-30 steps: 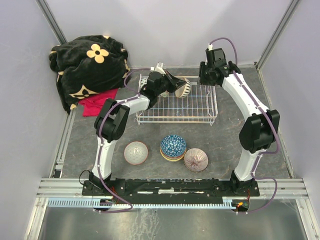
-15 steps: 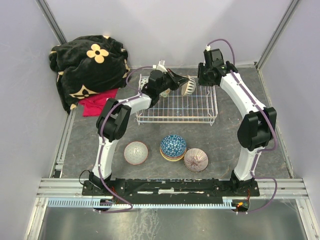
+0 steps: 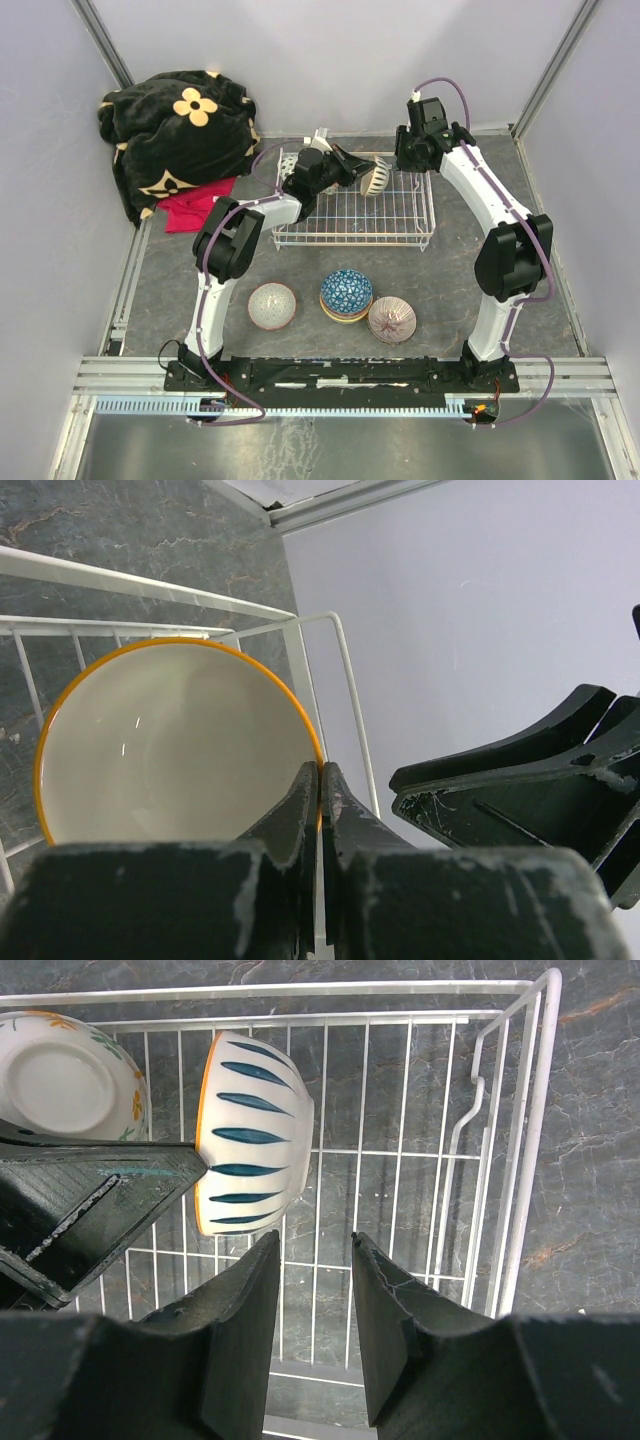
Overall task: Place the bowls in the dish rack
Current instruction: Turn the bowl upside down on the dish rack.
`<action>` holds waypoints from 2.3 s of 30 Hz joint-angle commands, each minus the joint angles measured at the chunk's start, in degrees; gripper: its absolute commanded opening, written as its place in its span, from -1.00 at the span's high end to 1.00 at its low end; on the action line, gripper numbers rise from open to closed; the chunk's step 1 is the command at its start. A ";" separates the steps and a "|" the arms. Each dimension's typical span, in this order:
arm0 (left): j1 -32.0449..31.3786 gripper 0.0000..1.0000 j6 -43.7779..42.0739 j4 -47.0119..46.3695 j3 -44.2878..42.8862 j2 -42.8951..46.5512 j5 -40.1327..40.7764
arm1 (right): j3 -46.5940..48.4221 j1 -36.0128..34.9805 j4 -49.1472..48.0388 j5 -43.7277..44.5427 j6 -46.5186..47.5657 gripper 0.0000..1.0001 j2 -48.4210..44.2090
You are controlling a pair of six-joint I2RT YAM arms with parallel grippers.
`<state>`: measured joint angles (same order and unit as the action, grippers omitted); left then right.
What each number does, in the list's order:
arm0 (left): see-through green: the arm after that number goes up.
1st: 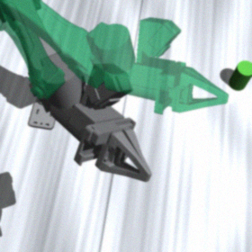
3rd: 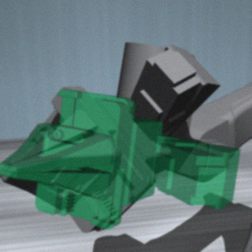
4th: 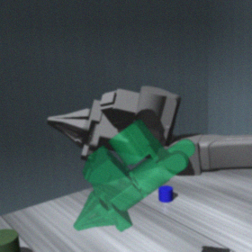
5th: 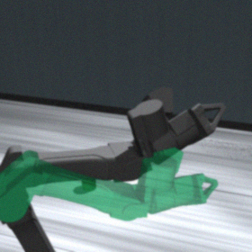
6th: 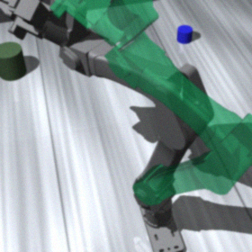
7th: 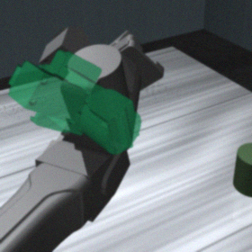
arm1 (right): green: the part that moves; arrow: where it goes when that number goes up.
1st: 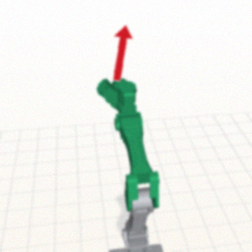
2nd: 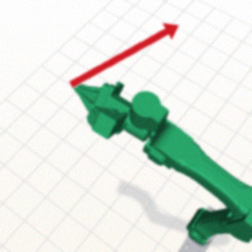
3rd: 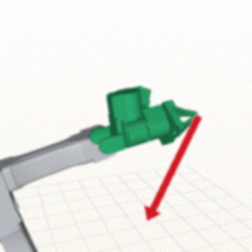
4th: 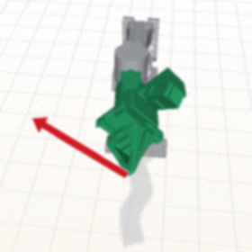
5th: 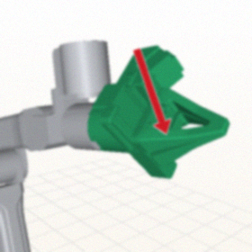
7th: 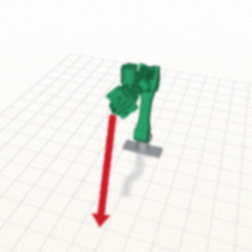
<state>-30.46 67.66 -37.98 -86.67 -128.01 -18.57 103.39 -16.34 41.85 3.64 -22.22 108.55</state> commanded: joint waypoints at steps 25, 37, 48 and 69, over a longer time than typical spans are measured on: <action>3.14 0.95 -1.52 5.64 7.66 1.72 3.73 | 1.20 -0.01 -1.65 -1.08 0.16 0.14 0.86; 3.64 0.95 -4.21 12.13 7.81 2.41 6.11 | 1.24 -0.01 -1.79 -1.34 0.14 0.14 1.04; 3.55 0.82 -7.98 19.92 4.87 3.00 7.96 | 1.54 -0.27 -1.85 -1.69 -0.09 0.14 1.30; 3.65 0.24 -13.39 32.23 -2.50 7.59 13.19 | 2.05 -0.36 -1.59 -2.06 -0.10 0.13 1.47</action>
<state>-26.17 60.38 -17.58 -87.68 -122.54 -8.19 103.39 -16.40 41.63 1.93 -22.26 109.69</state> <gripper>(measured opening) 0.358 0.431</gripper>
